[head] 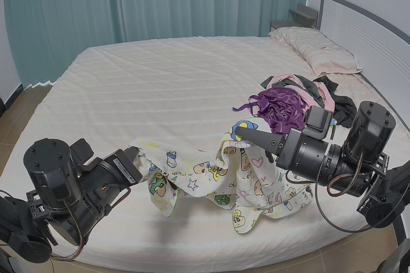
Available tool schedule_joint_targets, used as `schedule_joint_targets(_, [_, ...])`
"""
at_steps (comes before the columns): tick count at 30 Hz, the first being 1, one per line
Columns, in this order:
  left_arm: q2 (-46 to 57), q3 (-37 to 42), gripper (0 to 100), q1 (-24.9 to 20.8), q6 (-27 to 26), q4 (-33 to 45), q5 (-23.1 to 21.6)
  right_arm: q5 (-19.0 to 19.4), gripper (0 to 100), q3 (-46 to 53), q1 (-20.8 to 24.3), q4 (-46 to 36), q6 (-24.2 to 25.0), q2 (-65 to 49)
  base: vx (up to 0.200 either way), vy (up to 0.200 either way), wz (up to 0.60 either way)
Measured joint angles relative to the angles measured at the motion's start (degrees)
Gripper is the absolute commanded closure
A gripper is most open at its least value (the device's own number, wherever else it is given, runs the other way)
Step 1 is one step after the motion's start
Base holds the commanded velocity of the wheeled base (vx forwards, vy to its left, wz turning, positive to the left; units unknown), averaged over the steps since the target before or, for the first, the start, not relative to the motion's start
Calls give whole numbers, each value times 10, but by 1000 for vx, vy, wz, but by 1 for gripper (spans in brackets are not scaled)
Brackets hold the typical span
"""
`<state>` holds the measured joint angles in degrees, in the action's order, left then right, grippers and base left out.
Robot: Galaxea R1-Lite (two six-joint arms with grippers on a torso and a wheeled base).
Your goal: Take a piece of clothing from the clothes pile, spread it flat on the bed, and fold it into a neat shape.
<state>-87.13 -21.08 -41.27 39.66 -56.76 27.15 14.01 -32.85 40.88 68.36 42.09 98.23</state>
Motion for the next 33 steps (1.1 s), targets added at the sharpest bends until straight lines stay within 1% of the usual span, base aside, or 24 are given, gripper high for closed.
schedule_joint_targets(2, [0, 0, 100, 0, 0, 0, 0, 0, 100, 0, -2, 0, 0, -1, 0, 200, 0])
schedule_joint_targets(8, [-1, 2, 100, 1, 0, 1, -2, -1, 100, 8, -15, 0, 0, -5, 0, 0, 0])
schedule_joint_targets(11, [-2, 4, 100, 1, 0, 1, -3, -9, 100, 14, -26, 1, -1, -6, 0, 0, 0])
schedule_joint_targets(15, [-2, 5, 100, 0, 0, 1, -4, -17, 100, 21, -39, 1, -1, -9, -200, 0, 0])
schedule_joint_targets(20, [0, 6, 100, -2, 0, 1, -3, -18, 100, 35, -52, -2, -3, -23, -200, 0, 0])
schedule_joint_targets(25, [9, 5, 100, -7, -3, 4, -2, -16, 100, 48, -67, -32, -5, -55, -200, 0, 0])
schedule_joint_targets(33, [55, -15, 100, -17, -18, 63, -2, -18, 100, 54, -82, -75, -6, -134, -200, 0, 0])
